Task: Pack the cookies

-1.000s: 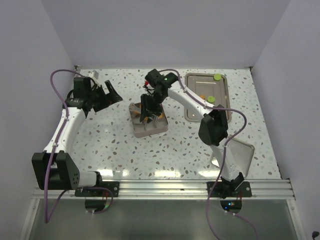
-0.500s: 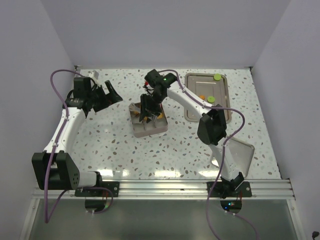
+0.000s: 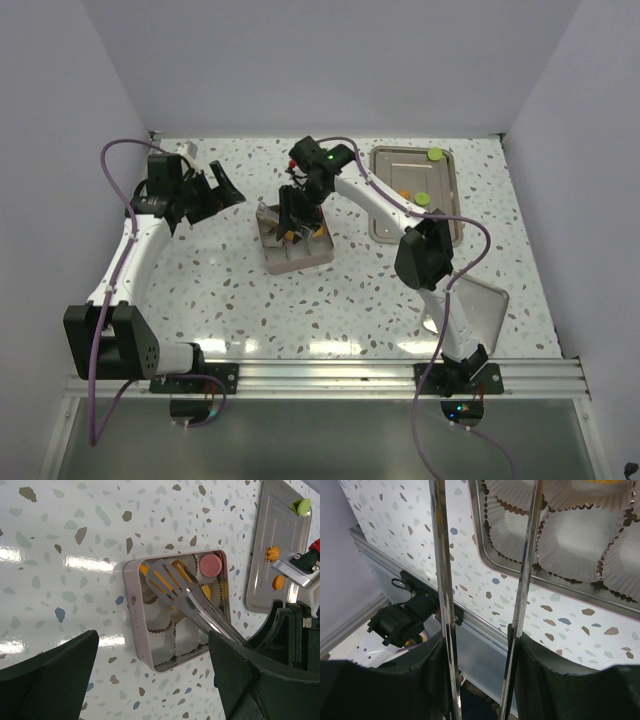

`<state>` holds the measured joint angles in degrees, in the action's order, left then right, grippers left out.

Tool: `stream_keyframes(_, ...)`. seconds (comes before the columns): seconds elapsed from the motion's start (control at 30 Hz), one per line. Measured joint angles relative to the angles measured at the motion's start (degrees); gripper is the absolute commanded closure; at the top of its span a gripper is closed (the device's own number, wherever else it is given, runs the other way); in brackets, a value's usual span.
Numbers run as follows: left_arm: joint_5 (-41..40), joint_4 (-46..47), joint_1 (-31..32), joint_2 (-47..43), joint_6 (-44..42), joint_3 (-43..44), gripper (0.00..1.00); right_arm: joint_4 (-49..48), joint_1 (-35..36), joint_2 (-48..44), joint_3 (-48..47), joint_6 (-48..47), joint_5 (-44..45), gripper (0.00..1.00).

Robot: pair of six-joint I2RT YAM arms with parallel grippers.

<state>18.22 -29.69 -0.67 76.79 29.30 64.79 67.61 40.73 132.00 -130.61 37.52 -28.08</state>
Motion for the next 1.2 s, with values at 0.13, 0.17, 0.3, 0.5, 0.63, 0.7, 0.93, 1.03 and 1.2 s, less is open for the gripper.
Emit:
stream_keyframes(0.13,0.0,0.0,0.0,0.0,0.0,0.0,0.04,0.0,0.0,0.0,-0.2,0.0,0.0,0.52)
stream_keyframes(0.17,0.0,0.0,0.0,0.0,0.0,0.0,0.03,0.0,0.0,0.0,-0.3,0.0,0.0,0.51)
stream_keyframes(0.3,0.0,0.0,0.0,0.0,0.0,0.0,0.03,0.0,0.0,0.0,-0.6,0.0,0.0,0.50)
stream_keyframes(0.5,0.0,0.0,0.0,0.0,0.0,0.0,0.03,-0.1,-0.3,0.0,-0.9,0.1,0.0,0.50)
stream_keyframes(0.63,0.0,0.0,0.0,0.0,0.0,0.0,0.04,-0.2,-0.3,0.0,-1.0,0.1,-0.1,0.50)
stream_keyframes(0.7,0.0,0.0,0.0,0.0,0.0,0.0,0.04,-0.2,-0.3,0.0,-1.0,0.1,-0.1,0.50)
stream_keyframes(0.93,0.0,0.0,0.0,0.0,0.0,0.0,0.03,0.1,-1.1,-0.7,-1.2,0.2,0.0,0.50)
stream_keyframes(1.03,0.0,0.0,0.0,0.0,0.0,0.0,0.04,0.5,-3.0,-2.8,-0.9,-0.2,0.0,0.51)
stream_keyframes(1.2,0.0,0.0,0.0,0.0,0.0,0.0,0.03,2.1,-9.5,-9.2,2.5,-2.9,0.9,0.50)
